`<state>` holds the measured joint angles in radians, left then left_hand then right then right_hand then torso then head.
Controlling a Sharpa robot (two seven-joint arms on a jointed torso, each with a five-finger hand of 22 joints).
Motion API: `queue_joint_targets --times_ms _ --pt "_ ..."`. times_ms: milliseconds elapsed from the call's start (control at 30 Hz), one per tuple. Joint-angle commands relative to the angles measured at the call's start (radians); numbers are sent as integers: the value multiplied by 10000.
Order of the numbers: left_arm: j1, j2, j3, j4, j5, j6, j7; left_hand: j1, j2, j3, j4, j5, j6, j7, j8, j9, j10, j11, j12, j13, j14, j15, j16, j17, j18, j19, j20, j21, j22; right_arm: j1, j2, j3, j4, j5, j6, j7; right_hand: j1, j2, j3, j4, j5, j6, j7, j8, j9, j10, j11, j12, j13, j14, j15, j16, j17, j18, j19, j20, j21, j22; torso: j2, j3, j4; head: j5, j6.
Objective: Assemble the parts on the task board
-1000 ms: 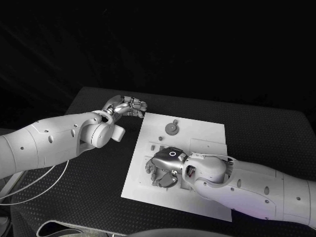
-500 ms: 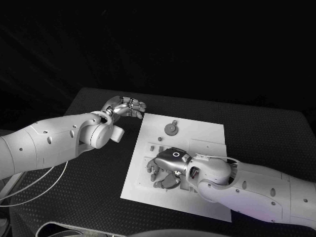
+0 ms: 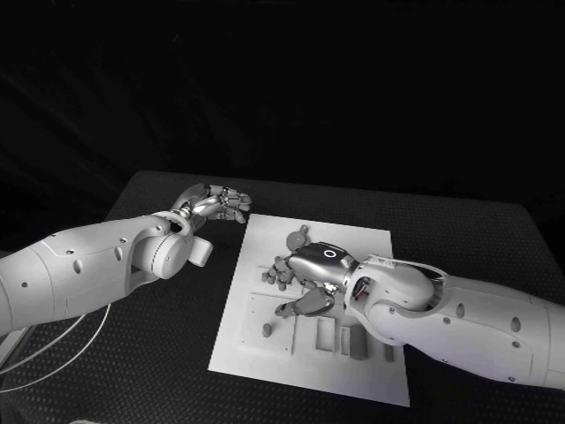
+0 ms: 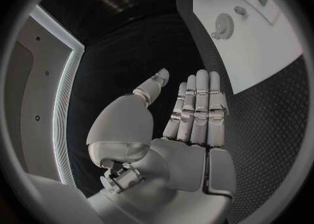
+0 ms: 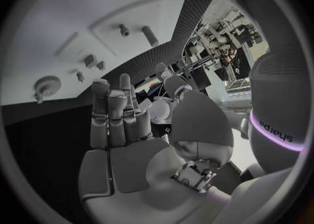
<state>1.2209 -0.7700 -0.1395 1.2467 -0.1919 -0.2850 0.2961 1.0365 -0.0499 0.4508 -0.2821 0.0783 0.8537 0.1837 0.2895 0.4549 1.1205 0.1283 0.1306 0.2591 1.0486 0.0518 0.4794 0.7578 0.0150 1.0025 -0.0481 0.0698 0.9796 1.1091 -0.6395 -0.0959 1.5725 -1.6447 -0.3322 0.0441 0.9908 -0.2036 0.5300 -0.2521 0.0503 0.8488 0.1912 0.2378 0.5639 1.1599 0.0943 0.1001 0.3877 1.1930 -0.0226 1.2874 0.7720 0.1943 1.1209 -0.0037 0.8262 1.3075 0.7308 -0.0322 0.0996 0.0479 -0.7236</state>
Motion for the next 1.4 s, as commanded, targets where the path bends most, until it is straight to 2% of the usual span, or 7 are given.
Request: queue_joint_targets --times_ms 33,233,333,400,533,933,1400 --pt "7 81 7 -91 62 134 131 -113 -1 -72 16 -49 5 -2 66 -11 -67 28 -37 -12 -26 11 -67 12 -100 -78 19 -8 -11 337 -357 24 132 1600 134 118 -5 202 15 54 -6 10 -86 38 26 475 -148 290 203 6 -91 27 -10 675 87 -37 72 133 -18 23 -45 -133 115" --pt "-1 172 4 -270 95 168 162 -135 -4 -80 21 -50 5 -3 68 -13 -66 27 -35 -12 -24 10 -68 16 -99 -76 18 -7 -12 880 -1031 50 18 3851 1179 -554 -12 464 -284 -109 7 379 -506 259 156 1997 -631 1969 1711 96 -558 61 -18 675 191 -85 116 134 -65 47 -109 -259 197" --pt "-8 202 3 -356 107 173 168 -150 -4 -85 24 -51 5 -3 68 -14 -65 27 -35 -12 -23 10 -70 17 -99 -76 18 -7 -13 1033 -1235 49 -160 4832 2215 -1306 -230 945 -718 -192 -103 724 -1178 496 454 1559 -1043 6106 5789 585 -825 734 349 675 606 -249 257 114 -102 54 -145 -333 217" --pt "-15 215 2 -413 110 171 169 -153 -4 -86 25 -51 5 -3 69 -15 -65 27 -35 -12 -23 10 -70 18 -99 -77 18 -7 -13 1062 -1383 46 -211 5107 3087 -1710 -522 970 -755 -25 4 714 -831 492 492 886 -981 6333 6198 441 -890 711 375 673 512 -236 196 100 -129 61 -179 -346 228" --pt "-60 241 0 -495 124 169 162 -159 -3 -88 27 -51 6 -3 69 -15 -64 26 -34 -12 -22 10 -71 19 -98 -77 18 -7 -14 1063 -1589 1 14 4536 3801 -2139 -1710 1052 -776 899 48 1159 -972 684 670 536 -1117 7675 7377 420 -1018 1471 943 675 492 -335 302 205 -174 82 -240 -340 242" --pt "-176 243 -6 -639 126 279 175 -192 -19 -103 20 -51 5 -5 72 -20 -91 36 -50 -21 -34 12 -83 22 -99 -89 20 -11 -19 1063 -2195 -262 188 5123 5514 -2833 -2269 1021 -453 1364 -10 1488 -1085 758 972 540 -1235 8990 8327 793 -1111 1890 1968 675 583 -559 686 223 -354 156 -350 -422 167" --pt "-308 240 -18 -649 72 635 134 -220 -24 -116 -9 -9 22 -15 90 -26 -164 66 -91 -44 -69 24 -114 30 -101 -124 28 -18 -29 865 -2833 -533 382 5509 5744 -4062 -3116 1029 -457 1822 -10 1165 -1024 429 981 530 -1192 9173 8440 837 -1083 1912 2145 675 497 -661 817 204 -501 134 -422 -592 15"
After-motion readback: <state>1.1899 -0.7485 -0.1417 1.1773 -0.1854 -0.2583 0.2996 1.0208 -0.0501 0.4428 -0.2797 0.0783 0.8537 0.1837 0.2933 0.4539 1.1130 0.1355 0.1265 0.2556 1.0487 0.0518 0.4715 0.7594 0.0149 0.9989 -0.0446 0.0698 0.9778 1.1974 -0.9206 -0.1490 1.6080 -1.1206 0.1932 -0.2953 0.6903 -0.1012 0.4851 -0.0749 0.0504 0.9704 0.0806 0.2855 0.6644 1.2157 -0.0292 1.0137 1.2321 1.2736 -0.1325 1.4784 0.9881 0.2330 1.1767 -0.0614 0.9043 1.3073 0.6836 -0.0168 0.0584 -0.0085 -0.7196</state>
